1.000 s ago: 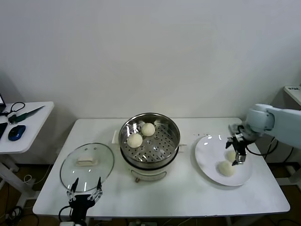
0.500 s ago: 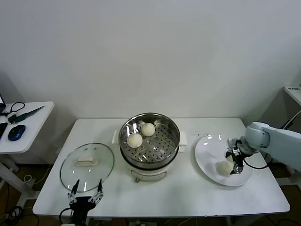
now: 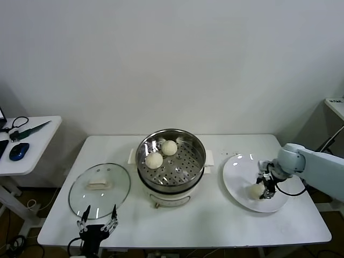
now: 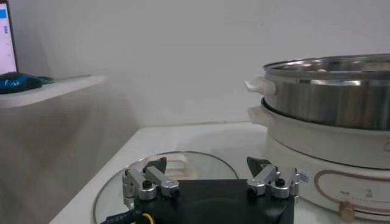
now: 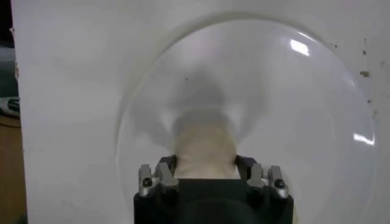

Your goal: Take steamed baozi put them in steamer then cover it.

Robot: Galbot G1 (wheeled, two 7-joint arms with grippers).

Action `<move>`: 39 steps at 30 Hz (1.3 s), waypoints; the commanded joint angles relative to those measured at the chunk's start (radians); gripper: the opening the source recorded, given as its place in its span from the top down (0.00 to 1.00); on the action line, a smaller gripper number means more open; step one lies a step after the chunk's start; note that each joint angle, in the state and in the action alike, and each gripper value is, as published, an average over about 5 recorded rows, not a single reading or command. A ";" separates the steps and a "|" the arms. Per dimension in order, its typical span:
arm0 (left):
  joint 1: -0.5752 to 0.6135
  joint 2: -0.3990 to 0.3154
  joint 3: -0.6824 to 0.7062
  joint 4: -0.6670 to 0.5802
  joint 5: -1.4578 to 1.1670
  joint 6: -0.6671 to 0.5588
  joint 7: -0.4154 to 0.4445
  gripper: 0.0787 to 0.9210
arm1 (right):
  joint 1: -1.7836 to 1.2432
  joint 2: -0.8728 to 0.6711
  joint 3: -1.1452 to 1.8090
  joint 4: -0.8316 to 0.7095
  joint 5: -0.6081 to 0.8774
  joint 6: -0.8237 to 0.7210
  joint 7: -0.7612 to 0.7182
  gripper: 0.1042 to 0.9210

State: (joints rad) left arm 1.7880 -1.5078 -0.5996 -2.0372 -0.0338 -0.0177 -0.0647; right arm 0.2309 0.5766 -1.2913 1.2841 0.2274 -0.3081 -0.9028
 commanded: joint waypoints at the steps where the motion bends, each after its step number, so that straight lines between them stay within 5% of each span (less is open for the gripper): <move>1: 0.001 0.000 0.000 0.000 0.001 -0.001 0.000 0.12 | 0.115 0.008 -0.051 -0.004 0.009 0.048 -0.050 0.33; 12: 0.007 0.001 0.009 -0.010 0.018 0.002 0.001 0.12 | 0.827 0.291 -0.426 -0.020 0.198 0.506 -0.218 0.33; 18: 0.006 0.005 0.009 -0.014 0.019 0.008 0.001 0.12 | 0.966 0.451 -0.406 0.117 0.204 0.669 -0.238 0.33; 27: 0.005 0.007 0.002 -0.015 0.016 0.009 -0.001 0.12 | 0.840 0.643 -0.315 0.283 -0.022 0.803 -0.134 0.33; 39: 0.012 0.005 -0.002 -0.011 0.016 0.003 -0.005 0.12 | 0.519 0.712 -0.277 0.197 -0.268 0.766 -0.048 0.33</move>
State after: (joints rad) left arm 1.8017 -1.5027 -0.6032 -2.0500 -0.0182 -0.0158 -0.0697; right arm 0.8852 1.2014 -1.5813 1.4858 0.1159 0.4088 -0.9959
